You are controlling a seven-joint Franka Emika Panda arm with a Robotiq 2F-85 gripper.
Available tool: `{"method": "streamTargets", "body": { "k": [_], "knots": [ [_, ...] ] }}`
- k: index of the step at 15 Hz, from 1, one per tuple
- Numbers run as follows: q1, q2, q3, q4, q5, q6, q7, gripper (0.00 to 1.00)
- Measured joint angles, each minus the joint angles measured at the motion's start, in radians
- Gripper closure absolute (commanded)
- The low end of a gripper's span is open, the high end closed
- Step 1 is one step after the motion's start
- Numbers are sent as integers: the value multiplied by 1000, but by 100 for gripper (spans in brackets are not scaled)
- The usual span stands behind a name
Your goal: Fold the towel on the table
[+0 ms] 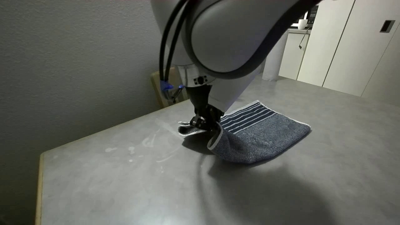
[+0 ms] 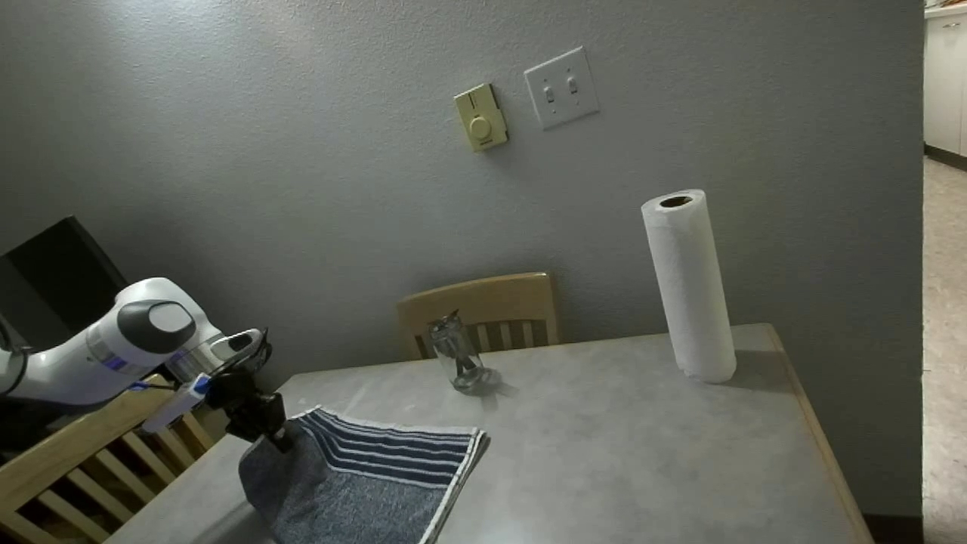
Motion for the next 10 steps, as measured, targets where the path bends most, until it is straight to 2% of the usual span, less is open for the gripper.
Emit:
{"method": "streamTargets", "body": {
  "k": [4,10],
  "knots": [
    [-58,-75,23,-126,3,108,-105,98],
    [-136,-132,103,-206,64,147,-293,98]
  ]
}}
